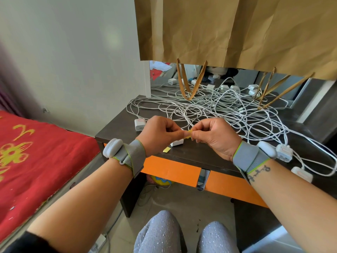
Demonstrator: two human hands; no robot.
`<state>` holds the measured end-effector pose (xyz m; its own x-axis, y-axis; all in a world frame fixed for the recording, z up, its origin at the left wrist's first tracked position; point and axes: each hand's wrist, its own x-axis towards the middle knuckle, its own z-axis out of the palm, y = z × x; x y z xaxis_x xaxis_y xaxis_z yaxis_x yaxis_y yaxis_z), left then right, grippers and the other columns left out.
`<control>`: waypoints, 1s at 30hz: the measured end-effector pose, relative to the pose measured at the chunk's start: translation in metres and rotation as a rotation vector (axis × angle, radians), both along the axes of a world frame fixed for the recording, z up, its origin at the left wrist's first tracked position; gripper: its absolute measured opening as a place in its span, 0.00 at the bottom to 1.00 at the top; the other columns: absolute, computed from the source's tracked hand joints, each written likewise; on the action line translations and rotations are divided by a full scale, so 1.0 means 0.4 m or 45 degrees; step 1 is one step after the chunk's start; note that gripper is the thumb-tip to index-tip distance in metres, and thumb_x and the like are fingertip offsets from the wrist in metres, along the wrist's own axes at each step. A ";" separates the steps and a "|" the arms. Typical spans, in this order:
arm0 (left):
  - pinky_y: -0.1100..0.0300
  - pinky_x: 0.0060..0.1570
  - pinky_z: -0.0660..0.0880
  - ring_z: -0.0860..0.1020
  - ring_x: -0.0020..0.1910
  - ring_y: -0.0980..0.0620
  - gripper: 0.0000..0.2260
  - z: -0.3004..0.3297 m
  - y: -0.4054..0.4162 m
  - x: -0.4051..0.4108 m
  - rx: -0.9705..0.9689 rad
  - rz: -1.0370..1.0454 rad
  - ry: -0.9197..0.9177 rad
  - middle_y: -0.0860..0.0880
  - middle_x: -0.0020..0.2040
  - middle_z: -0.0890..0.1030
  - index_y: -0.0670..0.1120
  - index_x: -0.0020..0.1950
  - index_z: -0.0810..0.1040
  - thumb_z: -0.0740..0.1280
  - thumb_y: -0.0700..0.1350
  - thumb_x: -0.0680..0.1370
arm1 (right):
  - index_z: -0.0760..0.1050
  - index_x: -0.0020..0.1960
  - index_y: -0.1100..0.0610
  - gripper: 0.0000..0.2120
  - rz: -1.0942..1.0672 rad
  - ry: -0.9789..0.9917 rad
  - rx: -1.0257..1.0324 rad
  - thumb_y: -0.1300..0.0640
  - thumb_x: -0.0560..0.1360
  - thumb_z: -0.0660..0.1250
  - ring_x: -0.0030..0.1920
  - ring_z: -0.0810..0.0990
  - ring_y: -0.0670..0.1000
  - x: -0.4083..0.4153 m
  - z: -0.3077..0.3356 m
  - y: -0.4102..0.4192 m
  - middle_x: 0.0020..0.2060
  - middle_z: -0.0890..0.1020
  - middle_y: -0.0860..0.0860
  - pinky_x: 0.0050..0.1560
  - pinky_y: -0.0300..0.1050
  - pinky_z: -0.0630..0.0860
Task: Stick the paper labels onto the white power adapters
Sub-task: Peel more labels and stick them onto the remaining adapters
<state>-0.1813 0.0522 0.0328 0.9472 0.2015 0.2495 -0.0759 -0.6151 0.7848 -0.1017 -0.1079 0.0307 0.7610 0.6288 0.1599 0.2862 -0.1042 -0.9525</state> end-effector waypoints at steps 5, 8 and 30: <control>0.60 0.29 0.67 0.68 0.26 0.55 0.12 -0.001 -0.006 0.000 0.072 -0.014 0.025 0.44 0.30 0.76 0.45 0.37 0.80 0.70 0.53 0.72 | 0.78 0.33 0.60 0.09 -0.052 0.030 0.030 0.72 0.67 0.67 0.27 0.73 0.46 -0.007 -0.004 0.009 0.26 0.76 0.53 0.33 0.38 0.72; 0.54 0.35 0.70 0.70 0.29 0.52 0.12 -0.001 -0.011 -0.002 0.127 0.000 0.035 0.38 0.35 0.81 0.46 0.38 0.80 0.69 0.54 0.73 | 0.77 0.32 0.61 0.10 -0.056 0.087 0.061 0.73 0.67 0.66 0.27 0.72 0.47 -0.011 -0.006 0.014 0.26 0.76 0.54 0.33 0.39 0.72; 0.56 0.33 0.71 0.72 0.31 0.49 0.13 -0.001 0.008 -0.008 0.024 -0.052 0.079 0.33 0.37 0.80 0.41 0.40 0.81 0.66 0.50 0.76 | 0.78 0.41 0.63 0.07 0.176 0.378 0.125 0.71 0.73 0.63 0.27 0.76 0.45 -0.006 0.002 -0.012 0.28 0.81 0.52 0.28 0.32 0.72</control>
